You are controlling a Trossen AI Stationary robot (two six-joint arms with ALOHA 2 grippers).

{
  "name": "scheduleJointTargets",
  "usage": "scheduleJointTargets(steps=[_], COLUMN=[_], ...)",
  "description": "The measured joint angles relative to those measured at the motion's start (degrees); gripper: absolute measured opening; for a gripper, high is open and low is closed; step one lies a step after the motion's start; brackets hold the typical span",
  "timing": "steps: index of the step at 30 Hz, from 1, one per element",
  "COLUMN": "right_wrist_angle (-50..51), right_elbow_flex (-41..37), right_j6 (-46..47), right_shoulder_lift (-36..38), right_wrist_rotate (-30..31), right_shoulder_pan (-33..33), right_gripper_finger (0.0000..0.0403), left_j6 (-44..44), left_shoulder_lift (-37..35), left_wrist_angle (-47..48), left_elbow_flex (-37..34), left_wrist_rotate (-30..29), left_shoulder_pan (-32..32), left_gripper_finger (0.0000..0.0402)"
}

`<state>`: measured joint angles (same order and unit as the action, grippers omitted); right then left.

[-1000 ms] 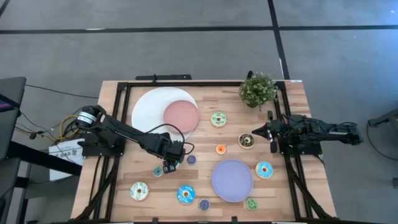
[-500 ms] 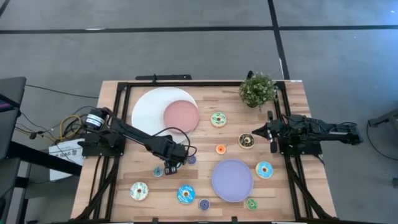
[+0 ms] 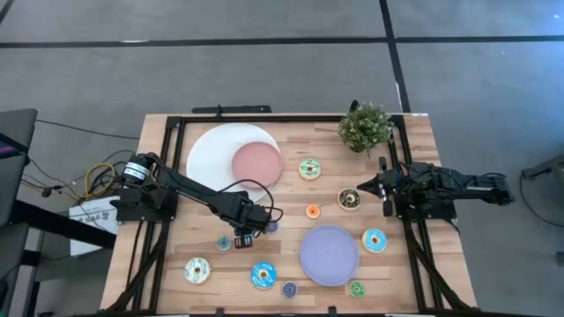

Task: Pick & Place donuts
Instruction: Put the top left large blue donut on the pink plate

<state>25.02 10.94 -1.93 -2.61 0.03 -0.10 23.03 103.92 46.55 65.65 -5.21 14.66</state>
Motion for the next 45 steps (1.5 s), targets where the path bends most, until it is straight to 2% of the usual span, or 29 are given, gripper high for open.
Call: scheduleJointTargets(steps=[7, 15, 21, 26, 29, 33, 38, 45], right_wrist_angle=[0.00, 0.00, 0.00, 0.02, 0.06, 0.05, 0.24, 0.25], right_elbow_flex=[0.00, 0.00, 0.00, 0.00, 0.00, 0.00, 0.00, 0.00], right_j6=[0.02, 0.00, 0.00, 0.01, 0.00, 0.00, 0.00, 0.00], right_shoulder_lift=[0.00, 0.00, 0.00, 0.00, 0.00, 0.00, 0.00, 0.00], right_wrist_rotate=[0.01, 0.00, 0.01, 0.02, 0.02, 0.01, 0.01, 0.01], right_shoulder_pan=[0.00, 0.00, 0.00, 0.00, 0.00, 0.00, 0.00, 0.00], right_gripper_finger=[0.0000, 0.0000, 0.0000, 0.0000, 0.0000, 0.0000, 0.0000, 0.0000], left_j6=[-5.74, -20.62, -28.55, -32.07, -31.77, -31.94, -31.92, -31.83], left_shoulder_lift=[-0.04, -0.15, 0.00, 0.24, 0.28, 0.31, 0.31, 0.31], left_wrist_angle=[6.30, 11.50, 7.65, -2.22, -5.20, -7.25, -6.98, -7.04], left_elbow_flex=[7.58, 18.11, 16.54, 11.25, 9.17, 7.20, 6.56, 6.56], left_wrist_rotate=[0.31, -1.67, -0.81, 6.37, 7.87, 8.75, 8.77, 2.39], left_shoulder_pan=[-5.14, -19.63, -33.06, -44.06, -48.65, -50.93, -50.19, -47.83], left_gripper_finger=[0.0121, 0.0121, 0.0120, 0.0120, 0.0120, 0.0120, 0.0120, 0.0120])
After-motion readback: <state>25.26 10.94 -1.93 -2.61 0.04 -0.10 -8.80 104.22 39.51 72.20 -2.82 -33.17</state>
